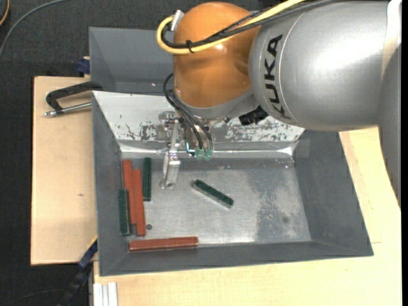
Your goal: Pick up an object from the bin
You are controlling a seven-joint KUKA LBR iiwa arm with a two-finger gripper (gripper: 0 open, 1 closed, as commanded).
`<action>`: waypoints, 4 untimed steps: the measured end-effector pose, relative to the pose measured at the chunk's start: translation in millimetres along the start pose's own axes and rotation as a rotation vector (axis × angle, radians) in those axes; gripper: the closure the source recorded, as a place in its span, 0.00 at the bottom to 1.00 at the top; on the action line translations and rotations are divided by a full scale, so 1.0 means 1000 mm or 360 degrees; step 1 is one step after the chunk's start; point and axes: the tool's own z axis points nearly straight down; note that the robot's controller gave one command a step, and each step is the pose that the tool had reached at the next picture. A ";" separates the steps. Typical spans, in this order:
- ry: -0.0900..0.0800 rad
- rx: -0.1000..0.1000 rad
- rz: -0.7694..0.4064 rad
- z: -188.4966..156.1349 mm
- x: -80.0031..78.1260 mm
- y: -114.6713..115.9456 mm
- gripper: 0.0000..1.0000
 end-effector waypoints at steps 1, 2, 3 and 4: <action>0.0003 0.0004 -0.0092 0.100 0.001 -0.037 0.00; -0.0002 0.0005 -0.0266 0.178 -0.032 -0.099 0.00; -0.0006 0.0003 -0.0624 0.175 0.015 -0.159 0.00; -0.0010 0.0000 -0.0627 0.175 0.015 -0.156 1.00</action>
Offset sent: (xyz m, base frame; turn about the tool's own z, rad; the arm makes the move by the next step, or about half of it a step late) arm -0.0009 -0.0354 -0.0962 -0.0585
